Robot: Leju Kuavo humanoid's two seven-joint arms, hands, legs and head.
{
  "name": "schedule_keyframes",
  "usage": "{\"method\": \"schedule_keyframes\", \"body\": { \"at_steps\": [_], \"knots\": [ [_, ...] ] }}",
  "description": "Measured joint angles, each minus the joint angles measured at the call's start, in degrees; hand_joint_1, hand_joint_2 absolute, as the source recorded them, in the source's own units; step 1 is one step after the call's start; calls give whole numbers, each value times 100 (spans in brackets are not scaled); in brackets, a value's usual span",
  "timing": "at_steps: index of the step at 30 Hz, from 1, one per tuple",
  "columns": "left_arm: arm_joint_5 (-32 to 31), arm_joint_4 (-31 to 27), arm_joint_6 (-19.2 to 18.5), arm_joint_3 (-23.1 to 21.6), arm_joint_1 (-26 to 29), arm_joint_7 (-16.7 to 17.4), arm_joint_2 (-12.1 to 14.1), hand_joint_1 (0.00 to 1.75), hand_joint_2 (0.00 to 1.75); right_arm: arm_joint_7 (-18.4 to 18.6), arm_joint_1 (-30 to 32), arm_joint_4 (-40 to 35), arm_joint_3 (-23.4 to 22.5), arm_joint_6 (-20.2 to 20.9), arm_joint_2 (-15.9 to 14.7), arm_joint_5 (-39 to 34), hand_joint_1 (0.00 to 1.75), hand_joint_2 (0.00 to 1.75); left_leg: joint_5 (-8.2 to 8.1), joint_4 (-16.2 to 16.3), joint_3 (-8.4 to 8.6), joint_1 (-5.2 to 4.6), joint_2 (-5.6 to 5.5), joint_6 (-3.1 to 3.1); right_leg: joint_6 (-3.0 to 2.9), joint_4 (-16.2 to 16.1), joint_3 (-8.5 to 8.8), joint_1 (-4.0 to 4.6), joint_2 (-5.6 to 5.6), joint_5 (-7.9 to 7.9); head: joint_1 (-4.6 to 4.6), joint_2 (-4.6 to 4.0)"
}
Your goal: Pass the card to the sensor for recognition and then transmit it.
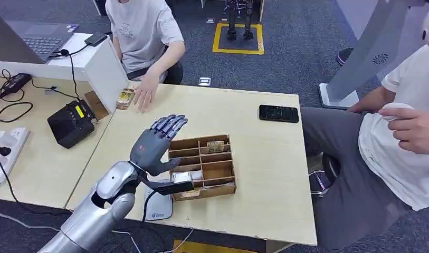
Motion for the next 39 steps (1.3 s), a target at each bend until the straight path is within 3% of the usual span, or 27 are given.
{"method": "schedule_keyframes", "body": {
  "at_steps": [20, 39],
  "knots": [
    [53, -85, -50, 142, 243, -26, 206, 0, 175, 13, 2, 0, -46, -24, 17, -9, 0, 0, 0, 0, 0, 0, 1, -1, 0, 0, -1, 0, 2, 0, 2, 0],
    [28, 138, -457, 153, 280, -125, 140, 0, 175, -24, -3, 0, -46, -29, 24, 0, 0, 0, 0, 0, 1, 0, 2, -1, 0, 0, -4, 0, 2, 0, 2, 0]
  ]
}}
